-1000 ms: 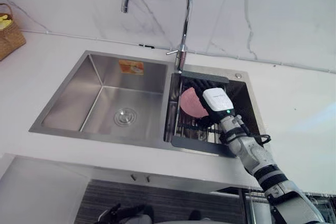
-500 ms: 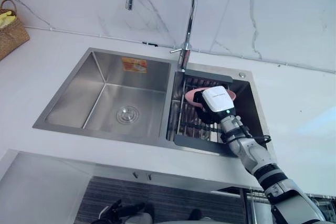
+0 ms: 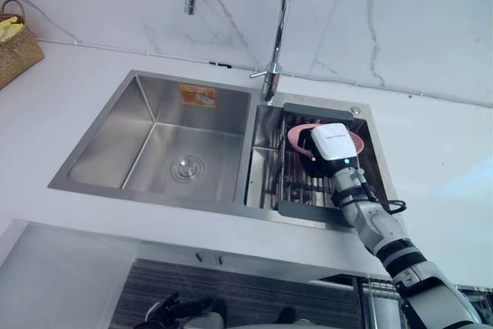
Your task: Walk over to the sink, pick up the cup, carry it to the dishwasher, place the cup inside the dishwasher, then close the dishwasher door
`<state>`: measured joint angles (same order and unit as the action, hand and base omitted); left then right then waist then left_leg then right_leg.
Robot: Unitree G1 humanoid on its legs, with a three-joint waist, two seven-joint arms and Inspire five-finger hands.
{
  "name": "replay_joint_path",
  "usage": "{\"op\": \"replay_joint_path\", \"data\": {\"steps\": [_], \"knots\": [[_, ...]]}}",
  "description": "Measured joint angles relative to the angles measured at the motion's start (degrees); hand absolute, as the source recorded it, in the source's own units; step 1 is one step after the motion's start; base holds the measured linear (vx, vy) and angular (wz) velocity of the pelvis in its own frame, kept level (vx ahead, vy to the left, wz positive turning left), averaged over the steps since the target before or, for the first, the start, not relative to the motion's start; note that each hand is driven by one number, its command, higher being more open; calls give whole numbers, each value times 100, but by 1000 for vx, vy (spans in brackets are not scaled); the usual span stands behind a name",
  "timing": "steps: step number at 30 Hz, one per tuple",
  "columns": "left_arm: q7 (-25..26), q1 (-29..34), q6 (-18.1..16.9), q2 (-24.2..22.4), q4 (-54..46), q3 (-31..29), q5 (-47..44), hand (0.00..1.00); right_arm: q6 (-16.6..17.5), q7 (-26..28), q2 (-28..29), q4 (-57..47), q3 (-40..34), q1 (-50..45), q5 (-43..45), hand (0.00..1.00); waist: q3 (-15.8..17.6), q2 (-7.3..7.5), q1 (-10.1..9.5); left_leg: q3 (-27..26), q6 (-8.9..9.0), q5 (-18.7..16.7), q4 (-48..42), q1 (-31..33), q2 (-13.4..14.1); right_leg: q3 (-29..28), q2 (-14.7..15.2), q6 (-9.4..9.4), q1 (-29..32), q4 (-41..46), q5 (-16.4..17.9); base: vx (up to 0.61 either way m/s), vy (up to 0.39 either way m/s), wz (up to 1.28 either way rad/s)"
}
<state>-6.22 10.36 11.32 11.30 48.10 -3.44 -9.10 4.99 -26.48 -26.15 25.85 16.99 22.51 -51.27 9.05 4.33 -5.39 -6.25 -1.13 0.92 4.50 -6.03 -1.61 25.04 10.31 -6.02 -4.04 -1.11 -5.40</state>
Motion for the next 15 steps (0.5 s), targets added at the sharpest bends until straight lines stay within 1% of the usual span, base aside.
{"op": "replay_joint_path", "data": {"steps": [2, 5, 7, 10, 13, 15], "knots": [[0, 1, 15, -1, -10, -5, 0, 100, 49, -26, -1, -349, -255, -7, 389, 0, 0, 0, 15, -80, 0, 0, 0, -5, 0, -89, -4, 2, 35, -4, -2, -9, -3, -19], [0, 17, 55, -30, 0, -45, 3, 100, 79, -98, -3, -1202, -716, -35, 1054, 0, 0, -5, 144, -194, 0, -1, -1, -10, 1, -211, -14, 6, 96, -5, -10, -10, -6, -21], [0, 25, 93, -34, 11, -60, 8, 100, 117, -139, -3, -1878, -1141, -43, 1732, 0, -3, -7, 227, -264, 8, -7, -1, -65, 9, -301, -28, 8, 103, -5, -21, 7, -7, -18], [0, 21, 95, -33, 89, -61, 12, 100, 189, -149, 27, -2351, -1554, -75, 2456, 0, -5, -11, 303, -382, 28, -23, -1, -121, 19, -415, -45, 17, 103, -15, -37, -9, -6, -19], [6, -10, 71, -32, 184, -66, 3, 100, 205, -104, 135, -2639, -1746, -270, 2912, 0, -11, -20, 329, -512, 24, -94, 1, -155, 51, -535, -94, 49, 105, -59, -60, -36, -8, -24], [10, -43, 67, -33, 251, -72, 5, 100, 207, -83, 185, -2801, -1823, -433, 2925, 0, -14, -23, 346, -565, 11, -117, 4, -164, 73, -583, -132, 79, 106, -108, -82, -34, -18, -18]]}}
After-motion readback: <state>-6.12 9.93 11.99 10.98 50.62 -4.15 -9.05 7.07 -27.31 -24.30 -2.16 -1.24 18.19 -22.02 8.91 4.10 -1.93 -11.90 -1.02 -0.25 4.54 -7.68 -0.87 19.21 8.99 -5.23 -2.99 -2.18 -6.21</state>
